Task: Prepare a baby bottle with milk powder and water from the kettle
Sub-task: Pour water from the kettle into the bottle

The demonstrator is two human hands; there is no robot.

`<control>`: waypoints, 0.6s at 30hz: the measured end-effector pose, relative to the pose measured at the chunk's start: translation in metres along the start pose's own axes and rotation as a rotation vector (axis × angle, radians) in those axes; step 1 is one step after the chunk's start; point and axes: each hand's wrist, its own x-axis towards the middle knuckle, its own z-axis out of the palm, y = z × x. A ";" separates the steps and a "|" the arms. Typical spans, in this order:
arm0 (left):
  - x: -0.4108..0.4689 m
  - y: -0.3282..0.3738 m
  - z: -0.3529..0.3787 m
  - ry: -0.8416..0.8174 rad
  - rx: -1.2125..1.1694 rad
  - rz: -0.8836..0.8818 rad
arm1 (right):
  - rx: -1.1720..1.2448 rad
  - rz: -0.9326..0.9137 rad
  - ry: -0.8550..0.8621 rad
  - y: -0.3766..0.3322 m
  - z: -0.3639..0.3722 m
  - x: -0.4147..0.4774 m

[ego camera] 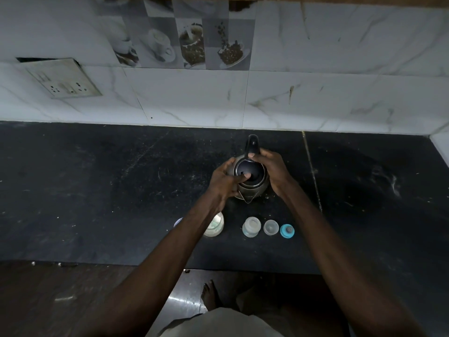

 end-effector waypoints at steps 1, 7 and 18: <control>0.004 0.005 -0.002 0.007 0.027 -0.016 | -0.003 0.026 -0.015 -0.004 0.002 0.005; 0.027 0.029 -0.014 0.005 0.111 -0.058 | -0.009 0.110 -0.053 -0.019 0.018 0.029; 0.060 0.058 -0.024 -0.005 0.144 -0.161 | 0.017 0.130 -0.003 -0.030 0.036 0.056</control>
